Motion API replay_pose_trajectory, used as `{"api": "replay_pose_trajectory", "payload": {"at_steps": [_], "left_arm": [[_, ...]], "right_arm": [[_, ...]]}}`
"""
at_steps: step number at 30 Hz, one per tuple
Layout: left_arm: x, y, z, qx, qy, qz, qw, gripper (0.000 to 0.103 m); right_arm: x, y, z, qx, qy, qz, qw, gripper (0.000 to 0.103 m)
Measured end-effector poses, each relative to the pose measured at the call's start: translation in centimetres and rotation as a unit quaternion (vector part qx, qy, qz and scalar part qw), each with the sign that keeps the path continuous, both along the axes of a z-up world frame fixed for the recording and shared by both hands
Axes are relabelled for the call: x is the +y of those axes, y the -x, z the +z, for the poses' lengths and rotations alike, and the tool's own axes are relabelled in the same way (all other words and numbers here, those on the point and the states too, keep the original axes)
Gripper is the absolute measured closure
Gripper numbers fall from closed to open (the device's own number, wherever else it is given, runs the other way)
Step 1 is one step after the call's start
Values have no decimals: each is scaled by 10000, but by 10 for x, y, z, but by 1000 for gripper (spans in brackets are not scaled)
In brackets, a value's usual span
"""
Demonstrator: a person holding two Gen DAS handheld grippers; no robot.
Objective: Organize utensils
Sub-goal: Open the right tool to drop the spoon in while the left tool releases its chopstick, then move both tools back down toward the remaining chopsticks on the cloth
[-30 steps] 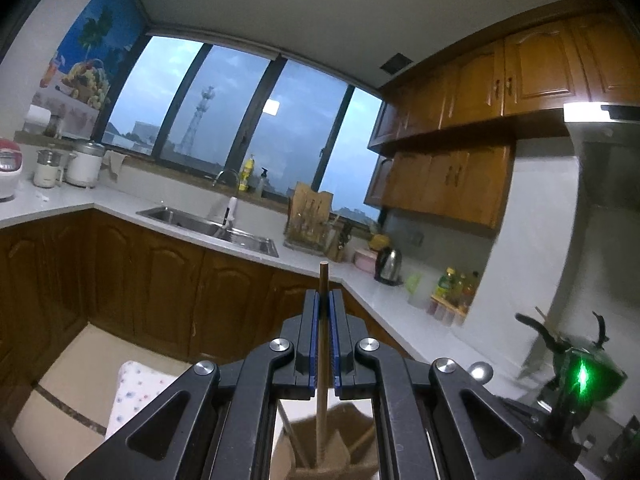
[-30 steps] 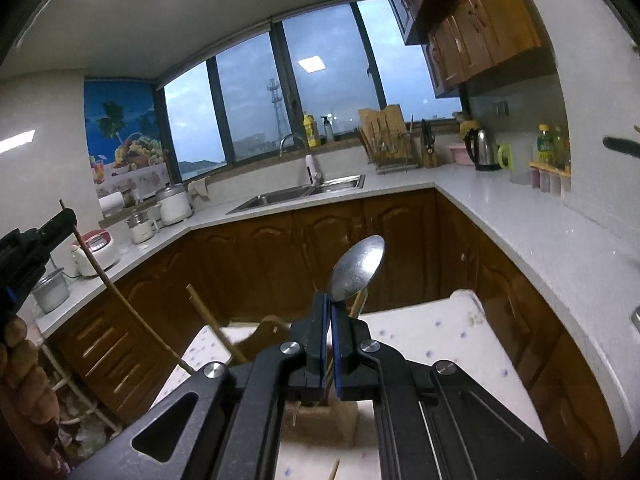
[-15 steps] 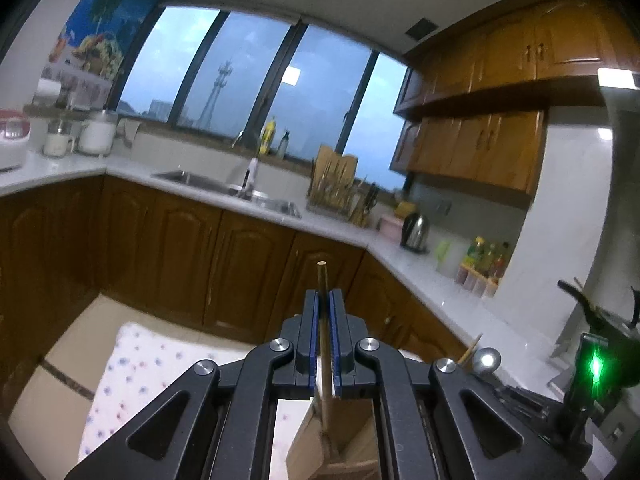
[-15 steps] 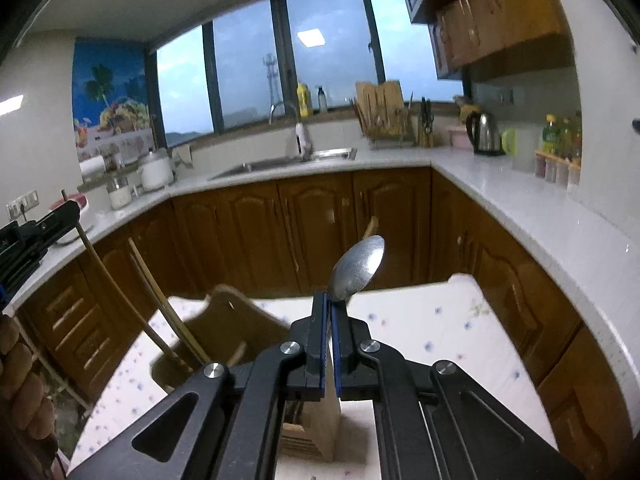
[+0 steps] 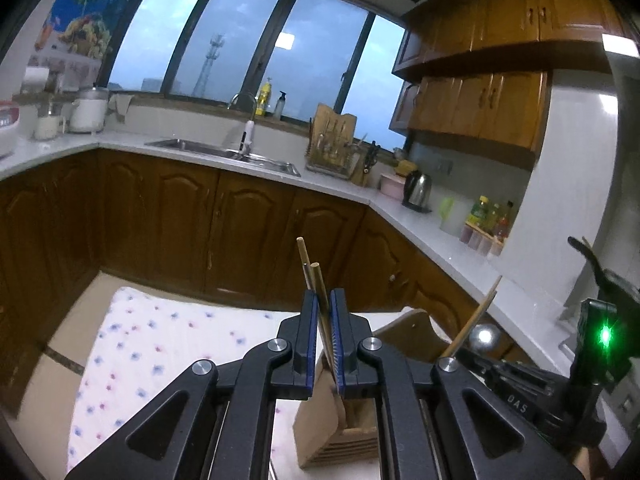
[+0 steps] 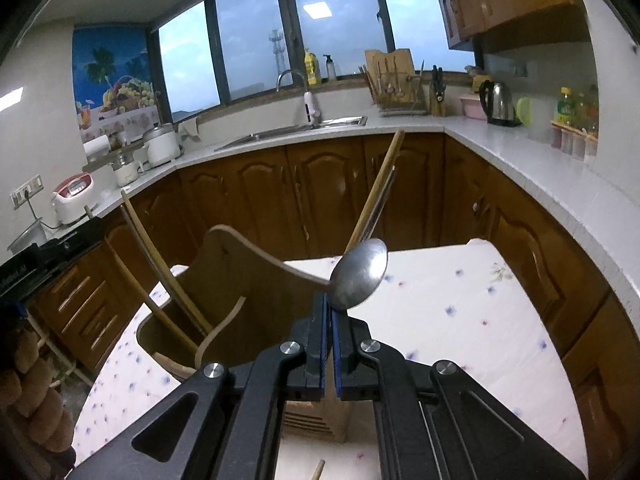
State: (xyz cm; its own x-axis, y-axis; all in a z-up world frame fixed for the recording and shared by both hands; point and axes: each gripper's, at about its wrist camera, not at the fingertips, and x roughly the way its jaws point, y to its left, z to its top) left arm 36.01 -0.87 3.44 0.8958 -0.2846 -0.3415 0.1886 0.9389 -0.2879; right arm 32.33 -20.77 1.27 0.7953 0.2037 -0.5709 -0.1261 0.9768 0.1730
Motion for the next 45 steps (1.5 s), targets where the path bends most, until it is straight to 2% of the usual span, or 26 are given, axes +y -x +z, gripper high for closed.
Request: {"api": "replay_pose_trajectory", "payload": {"at_steps": [11,13,15,16,19,21,24,25,26,27,30,33,45], "left_arm": [[-2,0,0,146,-70,-42,9999,97],[-1,1,2,166,-55,-39,9998,92],[-1,3,2,122,-25,-3,9999,80],[0,5,4,92,-36,26,9999,80],[-2,11,1,65,-40,15,10000,63],[-1,17,1,25,-51,78,10000,44],[2,29,1,-52,24,105,9999,31],[3,34,1,-53,20,122,9999,27],[4,40,2,-46,11,161,9999,19],[5,45,0,-57,21,174,9998,17],[9,65,-3,-32,34,211,9998,11],[16,83,-7,89,7,238,9997,9],[30,154,-3,624,-258,187,9975,8]], "right_arm": [[-4,-3,0,64,-105,22,9999,101],[-4,-3,-1,80,-142,31,9999,100],[-2,-2,-1,55,-117,19,9999,96],[-3,-1,0,27,-99,7,9999,96],[-4,0,1,6,-142,-23,9999,95],[-5,2,1,28,-165,-86,9998,85],[-12,8,2,28,-253,-206,9995,64],[-14,12,3,2,-308,-228,9993,61],[-16,16,4,-15,-356,-247,9991,54],[-19,19,5,-30,-397,-269,9988,46],[-26,35,9,-109,-554,-305,9979,36],[-31,52,12,-163,-648,-313,9973,28],[-31,118,17,-142,-941,-283,9951,24]]}}
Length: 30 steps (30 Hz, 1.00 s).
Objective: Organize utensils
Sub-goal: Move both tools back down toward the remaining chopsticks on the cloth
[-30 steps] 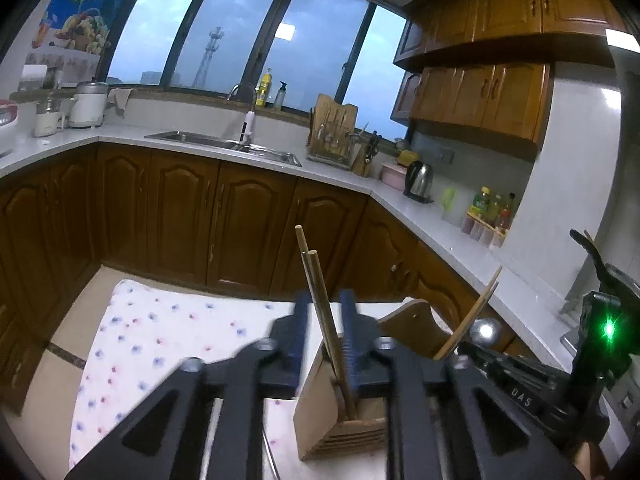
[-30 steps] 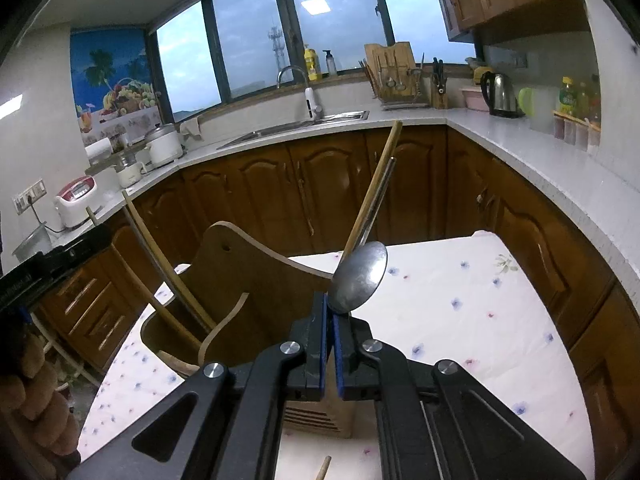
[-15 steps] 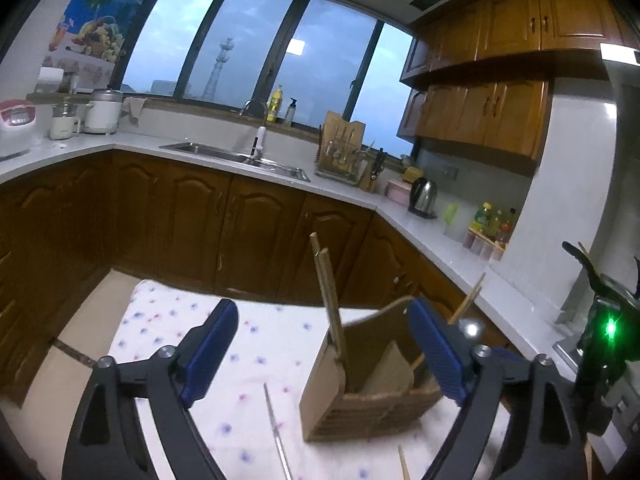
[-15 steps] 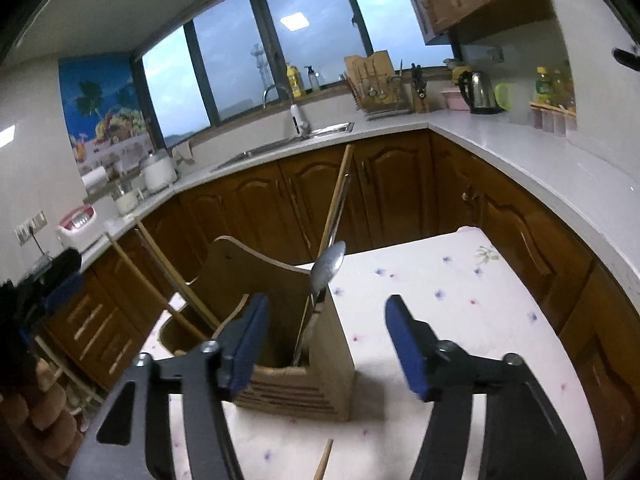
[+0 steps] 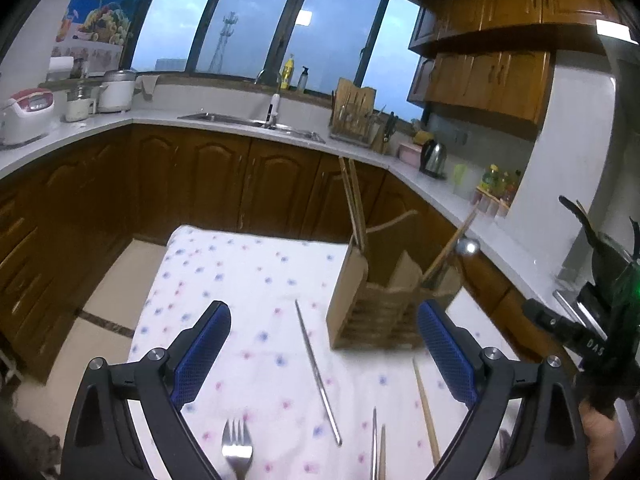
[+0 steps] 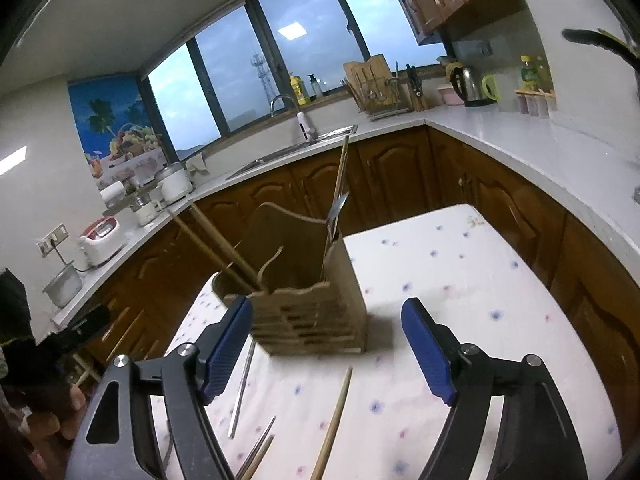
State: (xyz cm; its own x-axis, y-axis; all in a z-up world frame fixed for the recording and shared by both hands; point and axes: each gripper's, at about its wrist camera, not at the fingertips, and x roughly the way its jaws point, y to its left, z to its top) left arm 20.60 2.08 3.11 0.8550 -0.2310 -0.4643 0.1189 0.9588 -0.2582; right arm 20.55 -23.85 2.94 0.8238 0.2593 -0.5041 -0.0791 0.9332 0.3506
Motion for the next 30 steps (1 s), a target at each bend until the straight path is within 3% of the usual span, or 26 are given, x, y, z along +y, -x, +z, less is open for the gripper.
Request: {"api": "replay_pose_trajectory", "payload": {"at_steps": [8,13,23,30], "left_arm": [[10,33,-6,299,-132,-16,9995,8],[12,41,-12,532,-197,-59,9984,8],[3,46,-20,884,-425,-228,9949,8],[-10,35,-29,1140,-611,-399,9908,8]], "right_arm": [[11,34,-8,122,-16,61,9999,18],[20,49,-21,285,-36,106,9995,4],[29,58,-47,677,-67,161,9976,4],[27,54,-58,1062,-36,-121,9943,3]]}}
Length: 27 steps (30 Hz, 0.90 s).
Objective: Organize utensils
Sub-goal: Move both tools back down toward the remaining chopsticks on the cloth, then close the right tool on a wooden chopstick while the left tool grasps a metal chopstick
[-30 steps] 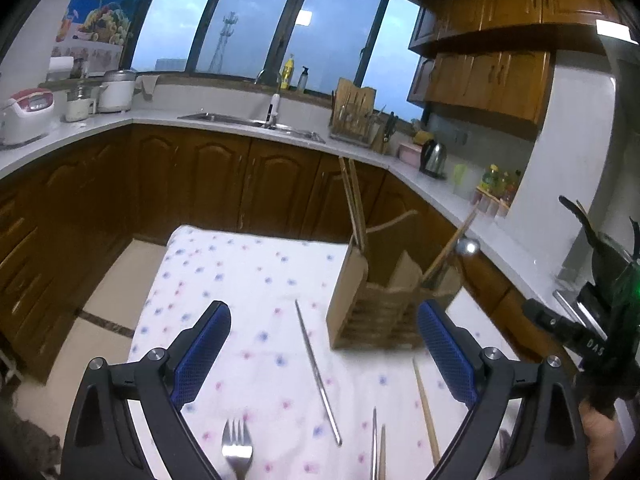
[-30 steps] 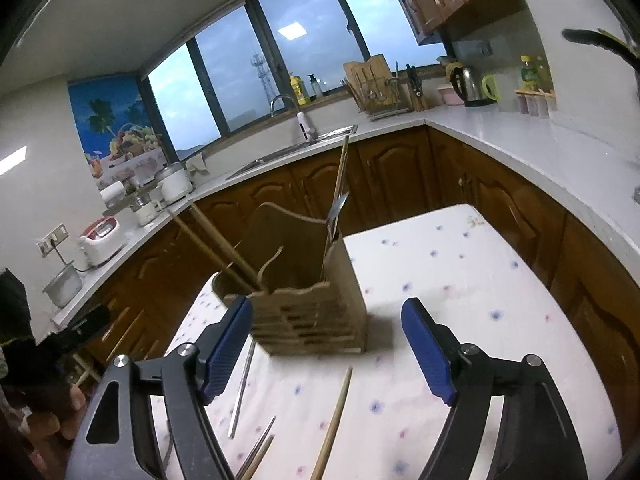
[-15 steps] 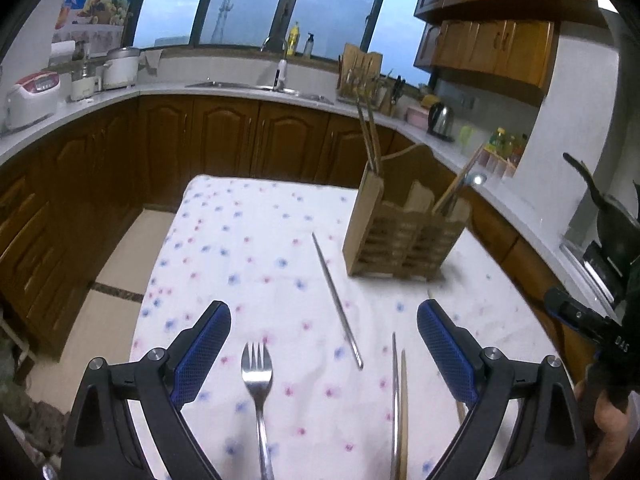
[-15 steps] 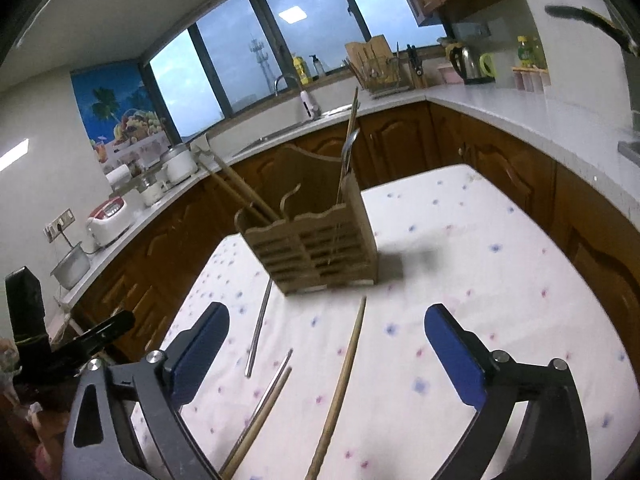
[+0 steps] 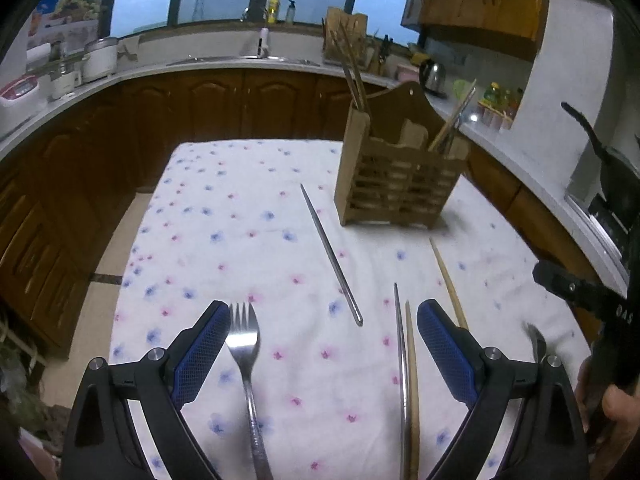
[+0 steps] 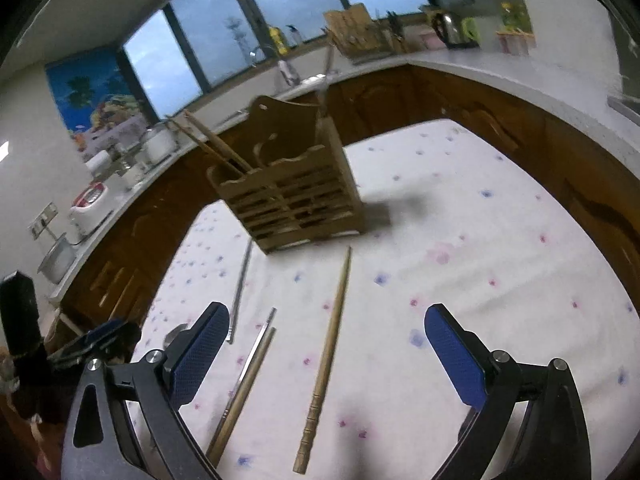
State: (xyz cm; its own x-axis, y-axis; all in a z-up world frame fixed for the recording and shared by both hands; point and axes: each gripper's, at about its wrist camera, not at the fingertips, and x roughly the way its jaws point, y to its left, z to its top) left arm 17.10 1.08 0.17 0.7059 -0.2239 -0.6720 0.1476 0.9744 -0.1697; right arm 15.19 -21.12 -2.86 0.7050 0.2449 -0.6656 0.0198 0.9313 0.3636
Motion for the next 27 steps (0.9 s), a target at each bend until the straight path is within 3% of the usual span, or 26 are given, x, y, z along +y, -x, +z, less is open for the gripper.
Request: {"api": "replay_pose_trajectory", "payload": {"at_steps": [4,9,13,16,18,21,25,27], "left_arm": [[-7,-5,-4,113,-70,-94,9999,8],[-20,-16,-11,203,-223,-244,9992,9],[-31,-26,-17,296,-297,-396,9983,10],[-42,-39,-20,341,-380,-561,9971,21],[-50,-48,-22,412,-450,-694,9957,36],[-61,-65,-26,517,-548,-854,9935,42],[-78,-86,-33,658,-696,-1082,9895,47],[-84,-97,-37,774,-768,-1142,9875,57]], "right_arm": [[-5,-6,-7,230,36,-171,9996,3],[-8,-11,-12,134,193,-203,9995,3],[-7,-21,-16,219,151,64,9996,3],[-2,-32,-19,249,199,275,9991,4],[2,-39,-20,247,302,310,9988,19],[3,-56,-27,410,310,362,9980,41],[3,-76,-36,561,293,428,9971,50],[4,-85,-40,622,288,463,9966,61]]}}
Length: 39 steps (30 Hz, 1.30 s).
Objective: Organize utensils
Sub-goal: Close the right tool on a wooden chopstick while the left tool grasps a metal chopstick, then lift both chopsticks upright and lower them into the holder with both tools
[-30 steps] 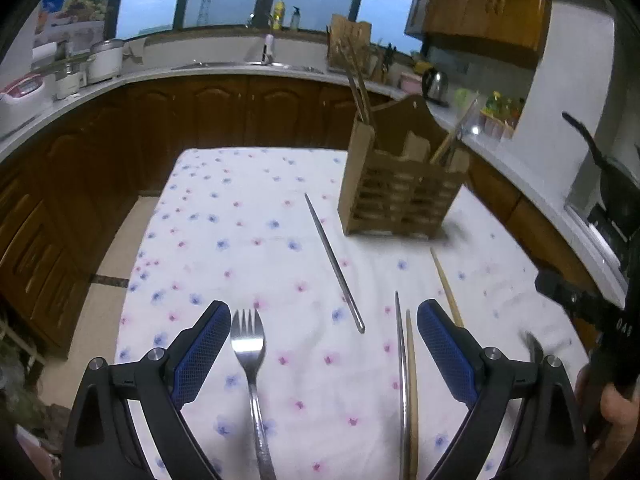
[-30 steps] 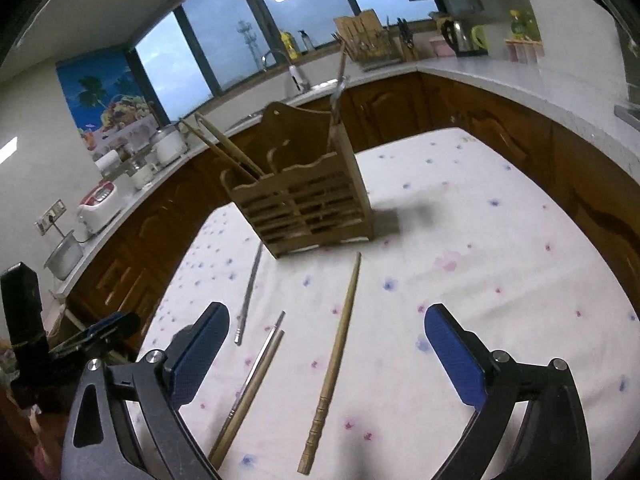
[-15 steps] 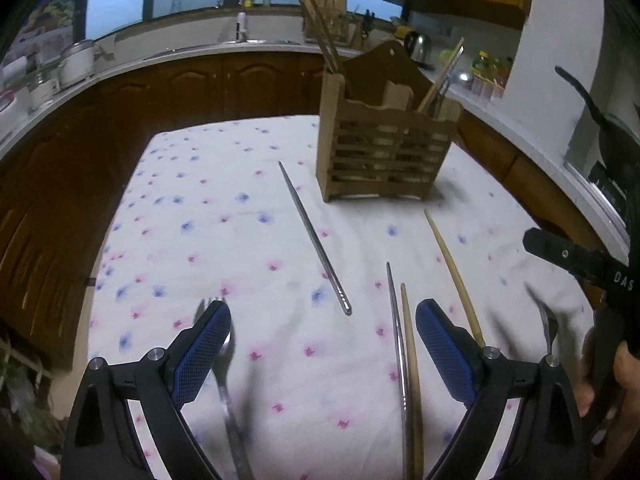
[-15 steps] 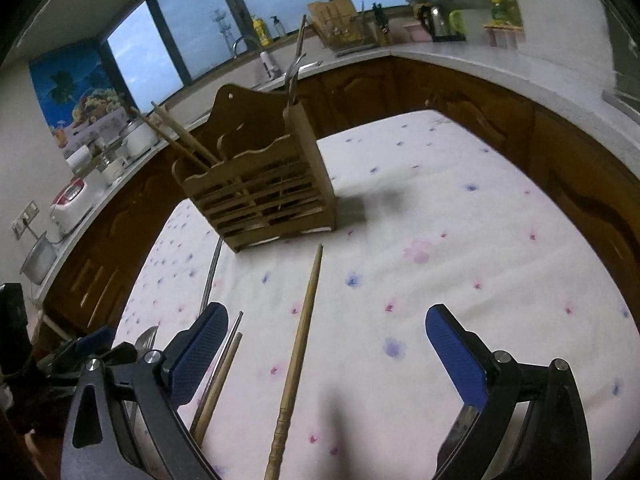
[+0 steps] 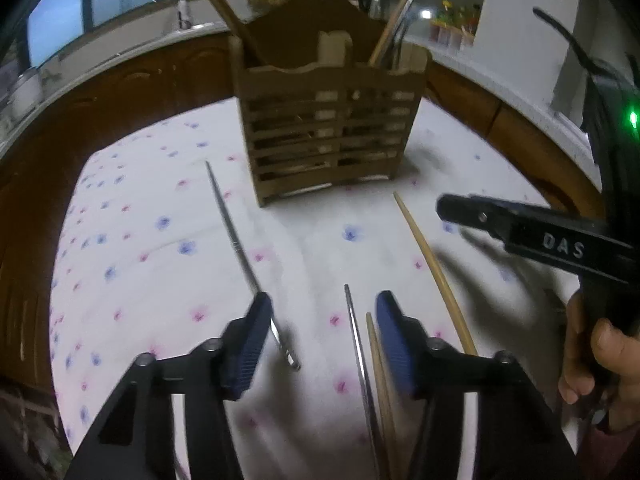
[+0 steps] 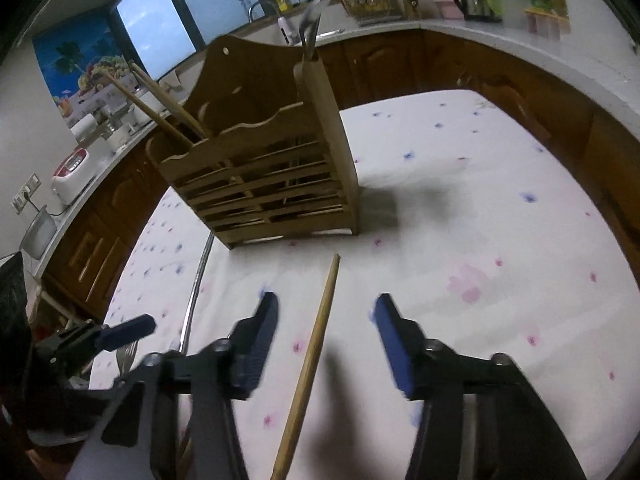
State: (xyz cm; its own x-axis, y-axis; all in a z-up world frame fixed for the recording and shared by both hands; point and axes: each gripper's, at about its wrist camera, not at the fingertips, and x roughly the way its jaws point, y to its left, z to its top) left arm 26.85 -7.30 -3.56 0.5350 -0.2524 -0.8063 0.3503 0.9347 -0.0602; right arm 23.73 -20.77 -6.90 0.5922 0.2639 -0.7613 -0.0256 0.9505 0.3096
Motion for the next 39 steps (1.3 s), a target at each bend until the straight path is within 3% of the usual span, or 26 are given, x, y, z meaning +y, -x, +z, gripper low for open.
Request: {"api": "replay_pose_trajectory", "payload": {"at_steps": [5,8,11,14,15,17,27,39], "left_arm": [[-16,-24,-15,265,-237,-149,9993,67],[-26,-30,-28,477,-344,-348,9977,79],[-33,-27,-31,310,-576,-473,9967,81],[-36,-30,-32,312,-539,-551,9965,96],[-36,-31,-33,303,-537,-562,9965,97],[-35,-32,-34,275,-517,-569,9967,98],[-11,-18,-14,121,58,-337,9993,101],[38,30,38,-344,666,17,9972,101]], "right_arm": [[2,-25,-11,176,74,101,9998,69],[7,-37,-18,288,214,223,9991,71],[14,-46,-30,456,344,363,9977,74],[21,-45,-31,312,638,425,9966,78],[22,-44,-31,305,708,423,9961,85],[23,-44,-31,295,800,433,9954,95],[7,-27,-21,256,224,341,9988,98],[2,11,29,-280,-207,345,9988,98]]}}
